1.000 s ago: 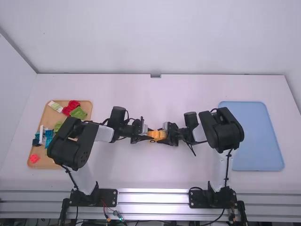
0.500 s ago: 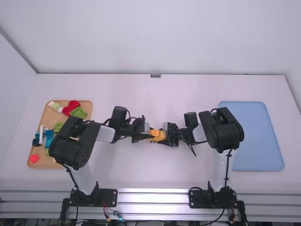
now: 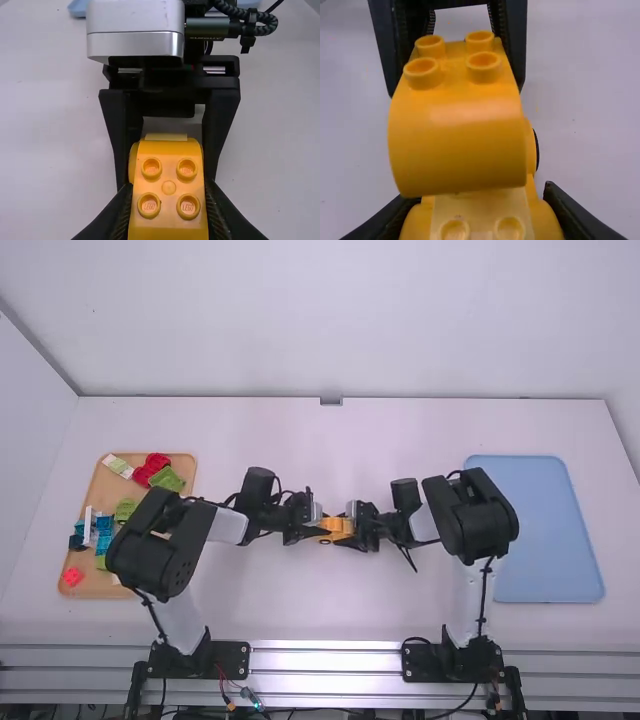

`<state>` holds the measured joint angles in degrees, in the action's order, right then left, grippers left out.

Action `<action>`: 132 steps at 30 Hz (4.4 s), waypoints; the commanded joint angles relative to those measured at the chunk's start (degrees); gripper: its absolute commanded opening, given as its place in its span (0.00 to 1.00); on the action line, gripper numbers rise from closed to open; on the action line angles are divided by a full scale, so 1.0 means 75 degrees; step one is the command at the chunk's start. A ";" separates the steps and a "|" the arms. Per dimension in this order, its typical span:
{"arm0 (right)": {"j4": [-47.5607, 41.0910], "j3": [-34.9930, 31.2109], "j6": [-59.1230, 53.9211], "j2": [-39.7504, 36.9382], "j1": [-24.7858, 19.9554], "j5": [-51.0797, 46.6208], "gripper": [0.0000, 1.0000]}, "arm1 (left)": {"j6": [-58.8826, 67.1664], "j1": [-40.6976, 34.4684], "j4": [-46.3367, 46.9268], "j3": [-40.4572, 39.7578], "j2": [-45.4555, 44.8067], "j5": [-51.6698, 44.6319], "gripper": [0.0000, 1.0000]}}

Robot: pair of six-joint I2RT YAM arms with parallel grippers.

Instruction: Assemble lego blocks to make yellow taxi

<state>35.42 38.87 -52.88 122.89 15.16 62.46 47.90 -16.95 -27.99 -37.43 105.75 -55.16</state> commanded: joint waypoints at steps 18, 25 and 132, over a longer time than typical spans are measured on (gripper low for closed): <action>-0.0003 -0.0087 -0.0012 0.0131 0.0032 0.0274 0.36 | -0.0472 -0.0140 -0.0248 -0.0338 0.0787 -0.0347 0.08; 0.0026 -0.0073 -0.0012 0.0131 0.0029 0.0271 0.36 | -0.0472 -0.0303 -0.0248 -0.0149 0.0787 -0.0154 0.06; -0.0641 0.0268 0.3485 -0.1868 -0.0714 -0.2259 0.45 | -0.8699 0.2608 0.2503 -0.0449 -0.3430 0.7324 0.99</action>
<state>31.35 40.14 -33.19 114.04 11.60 51.31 -7.11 3.51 -9.43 -41.19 80.62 -10.07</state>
